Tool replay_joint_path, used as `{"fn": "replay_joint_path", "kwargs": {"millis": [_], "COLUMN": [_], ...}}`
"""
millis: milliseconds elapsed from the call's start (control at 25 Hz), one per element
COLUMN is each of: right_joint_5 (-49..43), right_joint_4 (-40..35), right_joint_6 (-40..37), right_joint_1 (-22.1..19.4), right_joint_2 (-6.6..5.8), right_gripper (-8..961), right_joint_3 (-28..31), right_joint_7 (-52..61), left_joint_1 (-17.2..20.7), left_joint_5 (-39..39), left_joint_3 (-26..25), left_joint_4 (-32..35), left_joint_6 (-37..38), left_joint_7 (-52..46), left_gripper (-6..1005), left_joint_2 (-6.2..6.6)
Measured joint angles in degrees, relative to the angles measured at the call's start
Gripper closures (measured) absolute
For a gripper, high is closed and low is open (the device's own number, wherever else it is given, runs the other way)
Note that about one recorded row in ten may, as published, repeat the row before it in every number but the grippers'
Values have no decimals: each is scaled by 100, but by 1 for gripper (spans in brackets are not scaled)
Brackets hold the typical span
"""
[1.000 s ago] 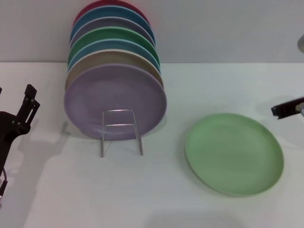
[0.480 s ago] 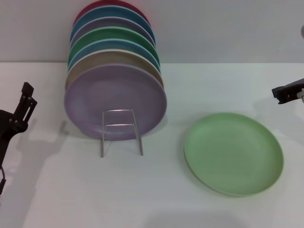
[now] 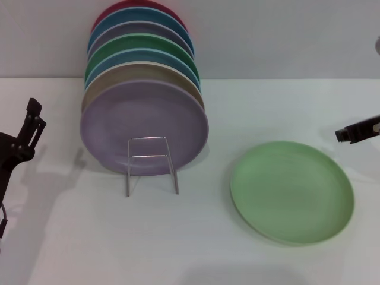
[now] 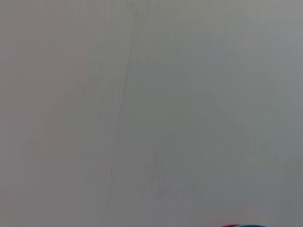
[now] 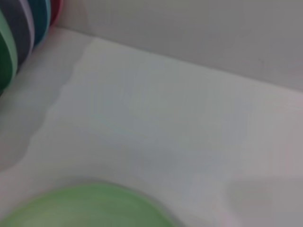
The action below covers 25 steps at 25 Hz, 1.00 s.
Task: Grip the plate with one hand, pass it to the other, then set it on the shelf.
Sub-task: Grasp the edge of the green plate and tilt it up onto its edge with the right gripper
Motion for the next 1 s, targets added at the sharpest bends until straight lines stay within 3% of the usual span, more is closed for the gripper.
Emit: {"fn": "replay_joint_path", "kwargs": {"millis": [440,1000], "right_joint_5": [-115,-115], "right_joint_4": [-473,-1014], "right_joint_6": [149,75], "right_joint_1": [101,171], "right_joint_2": [-2,24], "right_gripper": [571,529], "right_joint_3": [123,130], "right_joint_7": [62,105], "left_joint_1": [-7,19], "left_joint_5": [-1,1], "left_joint_3": [0,1], "left_joint_4": [13,29], "left_joint_6": [1,1], "left_joint_7": [0,7], "left_gripper": [175,175], "left_joint_2": [7,12]}}
